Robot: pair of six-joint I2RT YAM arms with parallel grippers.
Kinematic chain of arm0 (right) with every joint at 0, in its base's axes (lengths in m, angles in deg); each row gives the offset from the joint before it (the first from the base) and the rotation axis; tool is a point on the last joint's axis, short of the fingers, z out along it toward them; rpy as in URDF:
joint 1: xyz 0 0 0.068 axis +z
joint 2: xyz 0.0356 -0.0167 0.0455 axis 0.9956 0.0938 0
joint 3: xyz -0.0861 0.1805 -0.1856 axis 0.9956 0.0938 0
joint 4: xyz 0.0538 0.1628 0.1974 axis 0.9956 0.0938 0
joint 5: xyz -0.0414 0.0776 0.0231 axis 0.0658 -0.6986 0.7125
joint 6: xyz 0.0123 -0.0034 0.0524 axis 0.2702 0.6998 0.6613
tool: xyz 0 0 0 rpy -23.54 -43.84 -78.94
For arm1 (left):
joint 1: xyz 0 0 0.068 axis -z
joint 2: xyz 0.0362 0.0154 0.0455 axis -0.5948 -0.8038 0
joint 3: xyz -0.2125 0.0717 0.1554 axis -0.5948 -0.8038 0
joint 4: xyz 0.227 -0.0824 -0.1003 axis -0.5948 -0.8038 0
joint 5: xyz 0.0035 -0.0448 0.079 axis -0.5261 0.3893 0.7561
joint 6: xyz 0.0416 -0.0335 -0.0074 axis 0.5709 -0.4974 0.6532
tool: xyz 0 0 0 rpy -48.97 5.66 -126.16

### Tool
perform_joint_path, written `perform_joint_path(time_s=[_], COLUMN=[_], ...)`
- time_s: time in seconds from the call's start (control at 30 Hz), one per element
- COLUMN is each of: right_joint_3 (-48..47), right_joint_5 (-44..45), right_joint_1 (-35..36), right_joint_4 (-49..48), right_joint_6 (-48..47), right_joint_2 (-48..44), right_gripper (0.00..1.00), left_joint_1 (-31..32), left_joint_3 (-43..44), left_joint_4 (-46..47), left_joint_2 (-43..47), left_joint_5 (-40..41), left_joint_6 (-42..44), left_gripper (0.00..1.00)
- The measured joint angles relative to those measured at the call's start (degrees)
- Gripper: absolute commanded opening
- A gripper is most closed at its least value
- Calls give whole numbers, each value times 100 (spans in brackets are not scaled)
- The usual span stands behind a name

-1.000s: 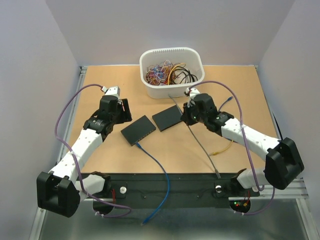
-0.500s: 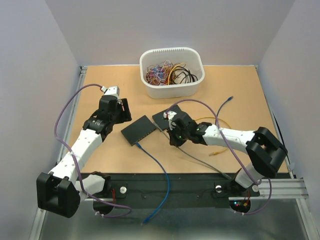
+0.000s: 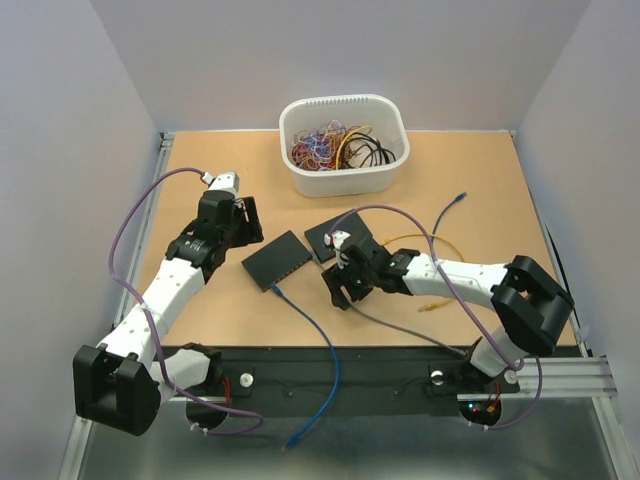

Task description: Insert the plug into the switch port

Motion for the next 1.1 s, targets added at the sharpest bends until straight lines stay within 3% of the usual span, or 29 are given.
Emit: perform_joint_path(time_s=[0.1,0.33,0.5,0.77,0.87,1.1], right_joint_3=[-382,-1670,-1941,-2090,-2216,-2455], right_joint_5=[352,1005,1106,1237,1364,1563], right_joint_1=[-2,-37,-98,-105,-120,-131], right_joint_4=[116,-28,-37,-66,-57,-144], right_joint_6=[0,11,83,205,245,284], right_joint_2=[76,1139,1980,2116,2223,2459], right_gripper=[77,55,50,49,44,4], left_joint_1=[-22,-37,-37,-37,-37,-37], left_joint_3=[0,0,0,0,0,0], left_joint_4=[0,-2,-2,-2,-2,0], left_joint_2=[0,0,0,0,0,0], left_joint_5=[0,-2,0,-7,-7,-7], left_joint_6=[0,0,0,0,0,0], left_gripper=[73,73,73,73,73,73])
